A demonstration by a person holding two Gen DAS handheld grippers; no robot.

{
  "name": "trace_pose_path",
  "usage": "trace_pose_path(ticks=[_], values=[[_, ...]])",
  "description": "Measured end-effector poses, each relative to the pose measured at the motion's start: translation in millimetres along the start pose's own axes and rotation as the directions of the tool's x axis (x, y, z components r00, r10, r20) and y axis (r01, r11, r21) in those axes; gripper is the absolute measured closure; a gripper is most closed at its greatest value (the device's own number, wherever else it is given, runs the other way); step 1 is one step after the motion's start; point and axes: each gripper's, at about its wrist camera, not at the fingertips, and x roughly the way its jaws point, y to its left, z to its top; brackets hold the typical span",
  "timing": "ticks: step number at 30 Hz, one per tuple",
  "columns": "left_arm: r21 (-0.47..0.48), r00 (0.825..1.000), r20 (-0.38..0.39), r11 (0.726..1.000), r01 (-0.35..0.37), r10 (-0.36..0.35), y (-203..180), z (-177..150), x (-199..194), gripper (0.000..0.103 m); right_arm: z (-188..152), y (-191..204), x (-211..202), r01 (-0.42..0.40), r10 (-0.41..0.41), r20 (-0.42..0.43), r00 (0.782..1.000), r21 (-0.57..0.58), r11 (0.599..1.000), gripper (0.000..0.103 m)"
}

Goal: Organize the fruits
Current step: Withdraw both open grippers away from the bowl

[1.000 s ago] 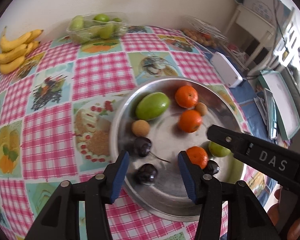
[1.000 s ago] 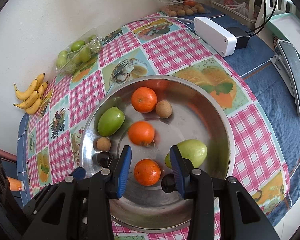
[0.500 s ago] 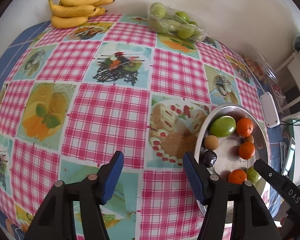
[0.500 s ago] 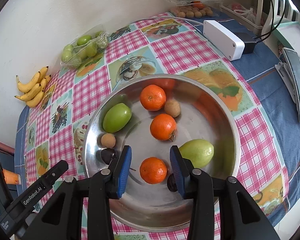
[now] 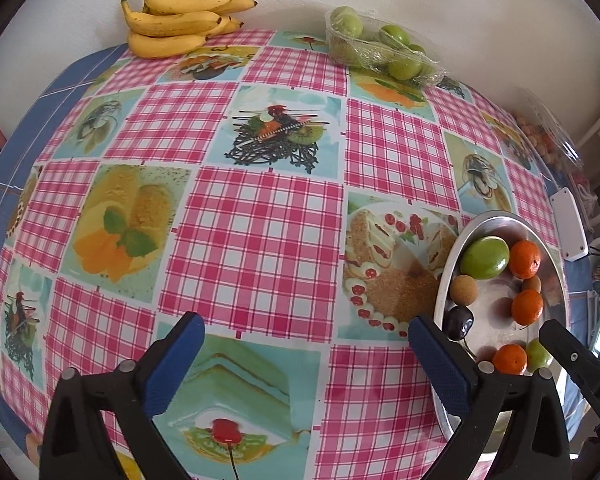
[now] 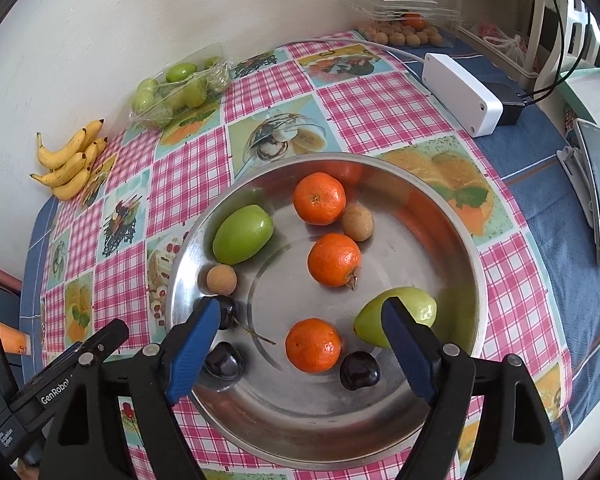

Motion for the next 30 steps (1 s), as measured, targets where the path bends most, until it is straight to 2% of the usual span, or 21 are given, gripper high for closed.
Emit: trace_pose_path(ticks=[3, 4, 5, 7, 11, 15, 21, 24, 30], values=[[-0.005, 1.0, 0.005, 1.0, 0.001, -0.001, 2, -1, 0, 0.0, -1, 1, 1, 0.001, -0.001, -0.002, 1.0, -0.006, 1.0, 0.019], [-0.005, 1.0, 0.004, 1.0, 0.0, 0.0, 2, -2, 1, 0.0, -1, 1, 1, 0.002, -0.002, -0.002, 1.0, -0.01, 1.0, 0.016], [-0.003, 1.0, 0.004, 1.0, 0.002, -0.002, 2, -2, 1, 0.0, -2, 2, 2, 0.002, -0.002, -0.001, 1.0, -0.013, 1.0, 0.009], [0.003, 1.0, 0.008, 1.0, 0.006, -0.006, 2, -4, 1, 0.0, -3, 3, 2, 0.002, -0.002, 0.002, 1.0, -0.02, 1.0, 0.005], [0.019, 1.0, 0.017, 1.0, 0.0, -0.001, 4, -6, -3, 0.0, -4, 6, 0, -0.004, 0.004, 0.01, 1.0, -0.028, 1.0, 0.005], [0.058, 0.995, 0.063, 0.995, -0.081, 0.077, 5, -8, -11, 0.0, -6, 12, -4, -0.003, 0.003, 0.022, 1.0, -0.035, 0.999, 0.005], [0.095, 0.981, 0.15, 0.986, -0.139, 0.124, 7, -10, -31, 0.0, -10, 21, -14, -0.012, 0.015, 0.048, 0.999, -0.044, 0.999, 0.005], [0.093, 0.979, 0.171, 0.987, -0.131, 0.114, 11, -12, -40, 0.0, -14, 26, -19, -0.007, 0.011, 0.054, 0.998, -0.058, 0.998, 0.005], [0.082, 0.984, 0.157, 0.992, -0.099, 0.085, 18, -22, -50, 0.0, -28, 33, -26, 0.014, -0.01, 0.046, 0.999, -0.086, 0.996, 0.005]])
